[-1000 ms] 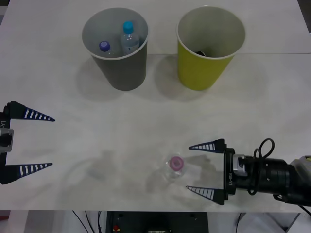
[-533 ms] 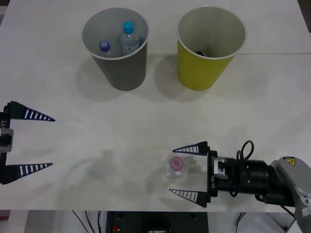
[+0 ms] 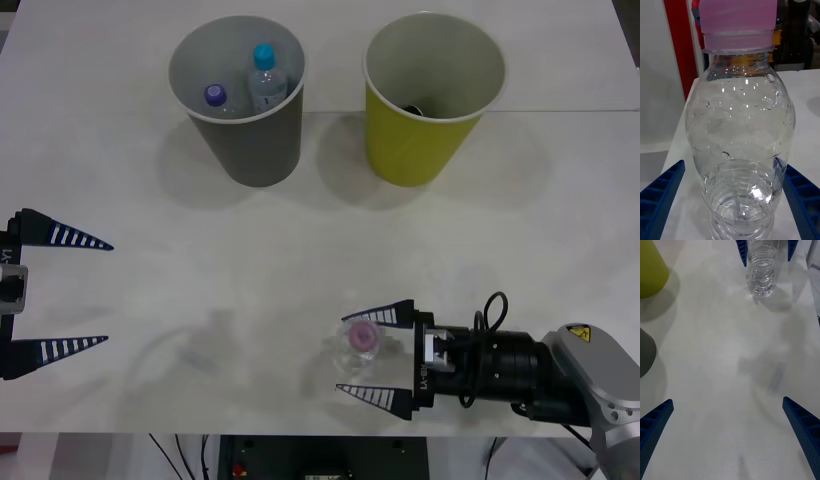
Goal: Put the can into the green bin and the plastic bottle into the gray bin
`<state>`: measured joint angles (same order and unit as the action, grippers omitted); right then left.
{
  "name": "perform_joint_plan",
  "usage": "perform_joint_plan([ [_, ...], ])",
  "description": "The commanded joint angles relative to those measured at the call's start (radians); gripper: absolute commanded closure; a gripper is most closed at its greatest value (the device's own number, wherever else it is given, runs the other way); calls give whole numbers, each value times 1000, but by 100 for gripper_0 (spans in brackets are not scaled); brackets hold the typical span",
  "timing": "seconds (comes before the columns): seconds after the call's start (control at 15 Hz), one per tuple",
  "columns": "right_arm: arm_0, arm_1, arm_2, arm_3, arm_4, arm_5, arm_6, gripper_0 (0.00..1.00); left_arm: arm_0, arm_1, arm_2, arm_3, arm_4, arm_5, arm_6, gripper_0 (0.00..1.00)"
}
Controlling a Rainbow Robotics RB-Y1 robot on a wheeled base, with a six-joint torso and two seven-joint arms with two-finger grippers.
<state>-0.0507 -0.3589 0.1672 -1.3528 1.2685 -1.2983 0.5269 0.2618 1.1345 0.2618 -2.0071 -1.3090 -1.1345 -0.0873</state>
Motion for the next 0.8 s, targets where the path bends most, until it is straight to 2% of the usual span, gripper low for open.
perform_joint_plan([
  [0.07, 0, 0, 0, 0, 0, -1, 5, 100, 0, 0, 0, 0, 0, 0, 0, 0],
  [0.6, 0, -17, -2, -9, -12, -1, -8, 100, 0, 0, 0, 0, 0, 0, 0, 0],
  [0.8, 3, -69, -6, -85, -12, 17, -110, 100, 0, 0, 0, 0, 0, 0, 0, 0],
])
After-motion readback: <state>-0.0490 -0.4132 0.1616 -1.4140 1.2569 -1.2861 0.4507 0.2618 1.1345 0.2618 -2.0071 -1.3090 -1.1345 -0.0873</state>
